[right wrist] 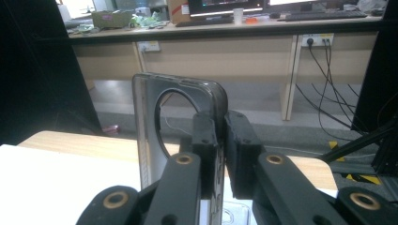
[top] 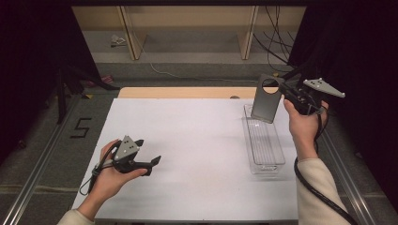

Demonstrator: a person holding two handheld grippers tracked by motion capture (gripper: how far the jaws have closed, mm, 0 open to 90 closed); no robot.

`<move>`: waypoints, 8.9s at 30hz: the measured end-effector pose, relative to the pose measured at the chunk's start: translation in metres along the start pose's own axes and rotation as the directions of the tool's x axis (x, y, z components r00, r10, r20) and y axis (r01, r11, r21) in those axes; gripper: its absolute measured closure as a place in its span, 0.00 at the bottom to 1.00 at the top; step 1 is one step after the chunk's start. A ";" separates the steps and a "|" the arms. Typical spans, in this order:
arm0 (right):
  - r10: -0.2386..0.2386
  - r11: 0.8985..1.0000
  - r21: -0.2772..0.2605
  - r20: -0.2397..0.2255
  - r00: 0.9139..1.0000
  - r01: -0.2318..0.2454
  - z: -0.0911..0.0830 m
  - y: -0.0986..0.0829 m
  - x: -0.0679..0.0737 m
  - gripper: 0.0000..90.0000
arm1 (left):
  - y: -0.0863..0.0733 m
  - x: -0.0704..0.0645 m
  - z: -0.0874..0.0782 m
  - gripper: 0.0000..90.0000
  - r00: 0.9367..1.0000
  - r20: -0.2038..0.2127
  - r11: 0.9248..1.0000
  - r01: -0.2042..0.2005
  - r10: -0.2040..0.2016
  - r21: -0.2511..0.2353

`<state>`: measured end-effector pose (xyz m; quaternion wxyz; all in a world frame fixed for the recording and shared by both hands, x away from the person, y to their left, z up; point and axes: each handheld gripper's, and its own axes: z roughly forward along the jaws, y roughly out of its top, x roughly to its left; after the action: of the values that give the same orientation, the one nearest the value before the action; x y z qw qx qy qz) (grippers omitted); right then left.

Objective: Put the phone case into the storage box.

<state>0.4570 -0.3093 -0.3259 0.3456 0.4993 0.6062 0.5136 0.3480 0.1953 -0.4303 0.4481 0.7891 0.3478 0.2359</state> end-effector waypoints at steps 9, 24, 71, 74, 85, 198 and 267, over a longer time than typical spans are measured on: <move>-0.010 1.000 0.000 -0.001 1.000 0.010 0.002 0.000 0.001 0.93 | 0.000 0.000 0.000 0.17 1.000 0.000 1.000 0.001 -0.001 0.001; -0.019 1.000 0.004 -0.002 1.000 0.019 0.004 0.000 0.001 0.93 | 0.000 0.000 0.000 0.17 1.000 0.001 1.000 0.001 -0.001 0.000; -0.070 0.997 0.014 0.003 0.998 0.070 0.021 0.003 -0.001 0.93 | -0.002 0.001 0.002 0.17 1.000 0.000 1.000 0.004 -0.004 0.007; -0.072 0.997 0.014 0.005 0.997 0.072 0.022 0.004 -0.001 0.93 | -0.002 0.001 0.001 0.17 1.000 0.001 1.000 0.003 -0.003 0.008; -0.077 0.997 0.017 0.006 0.997 0.077 0.025 0.004 -0.002 0.93 | -0.002 0.001 0.002 0.17 1.000 -0.001 1.000 0.004 -0.004 0.007; -0.182 0.968 0.170 -0.026 0.983 0.184 0.066 -0.039 -0.004 0.92 | -0.003 0.002 0.002 0.17 1.000 -0.002 1.000 0.005 -0.005 0.006; -0.178 0.967 0.178 -0.029 0.984 0.180 0.078 -0.049 -0.008 0.91 | -0.002 0.003 0.001 0.17 1.000 -0.006 1.000 0.007 -0.007 0.003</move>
<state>0.5199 -0.2939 -0.3920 0.3400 0.4685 0.6949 0.4266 0.3495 0.1976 -0.4324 0.4469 0.7878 0.3521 0.2360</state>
